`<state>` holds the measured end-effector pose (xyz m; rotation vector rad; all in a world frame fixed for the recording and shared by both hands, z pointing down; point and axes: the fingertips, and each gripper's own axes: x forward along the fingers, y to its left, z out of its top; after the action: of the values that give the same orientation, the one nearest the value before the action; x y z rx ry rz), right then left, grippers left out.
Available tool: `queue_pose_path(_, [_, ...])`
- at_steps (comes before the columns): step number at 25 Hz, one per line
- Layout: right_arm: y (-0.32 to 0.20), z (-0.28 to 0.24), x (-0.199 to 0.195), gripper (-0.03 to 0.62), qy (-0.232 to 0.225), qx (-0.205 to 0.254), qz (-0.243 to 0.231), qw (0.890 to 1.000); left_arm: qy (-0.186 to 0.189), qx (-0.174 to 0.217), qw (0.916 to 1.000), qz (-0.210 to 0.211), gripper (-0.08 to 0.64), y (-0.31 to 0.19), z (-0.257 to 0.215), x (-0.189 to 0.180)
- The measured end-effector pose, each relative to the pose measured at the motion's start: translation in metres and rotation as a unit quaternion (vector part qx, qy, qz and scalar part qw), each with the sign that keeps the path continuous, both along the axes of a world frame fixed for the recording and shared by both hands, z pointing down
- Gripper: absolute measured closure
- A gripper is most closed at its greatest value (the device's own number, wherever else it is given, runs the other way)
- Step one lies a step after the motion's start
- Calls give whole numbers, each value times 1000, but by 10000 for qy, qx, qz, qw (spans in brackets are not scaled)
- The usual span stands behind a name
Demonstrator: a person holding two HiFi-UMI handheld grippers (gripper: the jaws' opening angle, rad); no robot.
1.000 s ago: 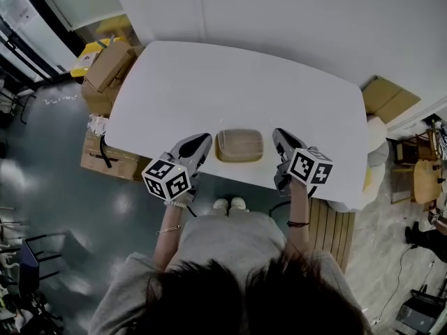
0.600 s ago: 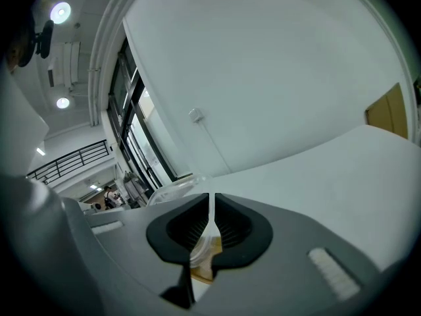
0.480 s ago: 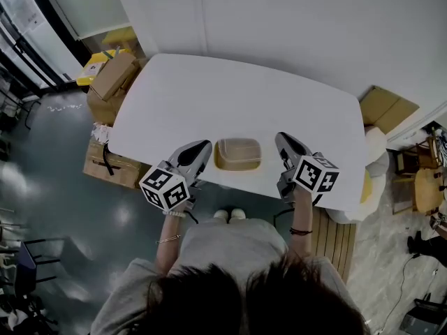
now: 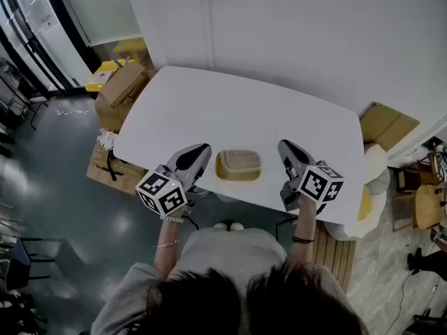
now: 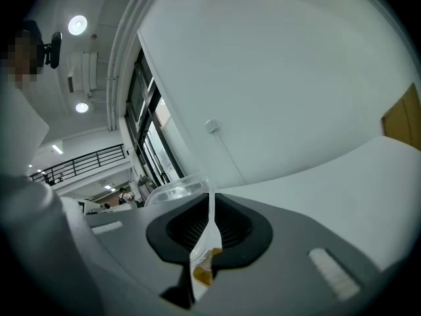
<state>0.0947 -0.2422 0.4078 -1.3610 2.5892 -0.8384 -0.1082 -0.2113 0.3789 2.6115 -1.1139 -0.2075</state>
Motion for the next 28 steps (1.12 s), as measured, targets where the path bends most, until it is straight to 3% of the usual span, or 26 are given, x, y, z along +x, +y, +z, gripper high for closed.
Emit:
queue_pose_path(9, [3, -26, 2, 551, -68, 316, -158, 9994, -34, 273, 9996, -110, 565, 8, -19, -3])
queue_pose_path(28, [-4, -34, 6, 561, -68, 496, -239, 9985, -77, 366, 9990, -242, 565, 6, -26, -2])
